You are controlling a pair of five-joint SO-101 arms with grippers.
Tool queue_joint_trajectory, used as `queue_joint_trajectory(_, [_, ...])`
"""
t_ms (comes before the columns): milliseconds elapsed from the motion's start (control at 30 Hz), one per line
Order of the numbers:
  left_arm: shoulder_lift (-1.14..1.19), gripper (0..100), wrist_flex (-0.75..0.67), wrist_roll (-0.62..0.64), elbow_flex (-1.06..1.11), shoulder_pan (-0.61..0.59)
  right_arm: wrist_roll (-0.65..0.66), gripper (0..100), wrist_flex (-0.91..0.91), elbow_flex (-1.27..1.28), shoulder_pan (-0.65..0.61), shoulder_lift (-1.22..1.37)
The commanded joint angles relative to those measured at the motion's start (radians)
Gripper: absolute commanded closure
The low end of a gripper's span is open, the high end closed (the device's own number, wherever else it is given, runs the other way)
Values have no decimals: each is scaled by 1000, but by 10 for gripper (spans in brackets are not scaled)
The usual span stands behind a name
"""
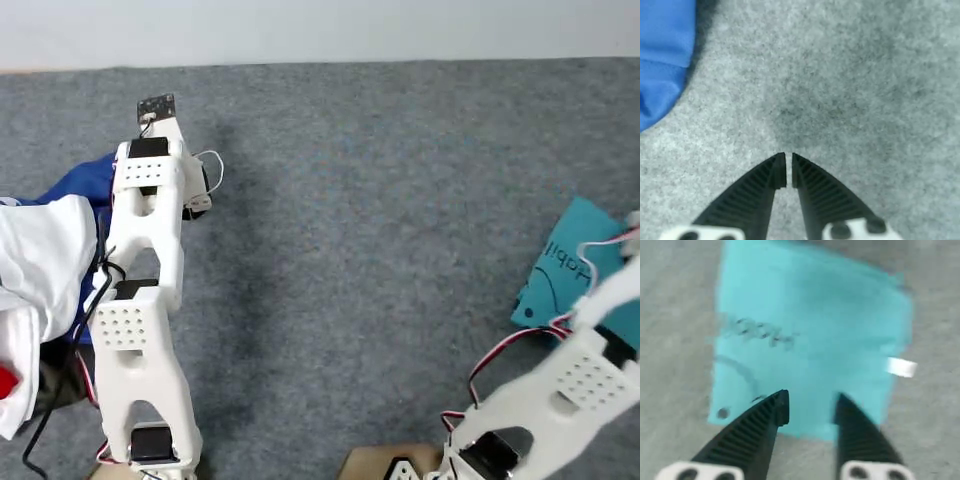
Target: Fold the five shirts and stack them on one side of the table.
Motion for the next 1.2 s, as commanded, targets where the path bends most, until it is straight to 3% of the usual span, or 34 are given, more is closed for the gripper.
queue_joint_trajectory(0, [-52, 971, -18, -12, -15, 6, 6, 977, 41, 215, -74, -137])
queue_joint_trajectory(167, [-52, 971, -18, -12, -15, 6, 3, 988, 22, 497, -180, -203])
queue_joint_trajectory(400, [-52, 971, -18, -12, -15, 6, -54, 989, -234, 744, -252, -182])
queue_joint_trajectory(633, [-52, 971, -18, -12, -15, 6, -54, 989, -136, 720, -344, -302])
queue_joint_trajectory(900, [-52, 971, -18, -12, -15, 6, 5, 989, -116, 686, -263, -536])
queue_joint_trajectory(1167, [-51, 971, -18, -21, -15, 20, 57, 989, -263, 778, -147, -414])
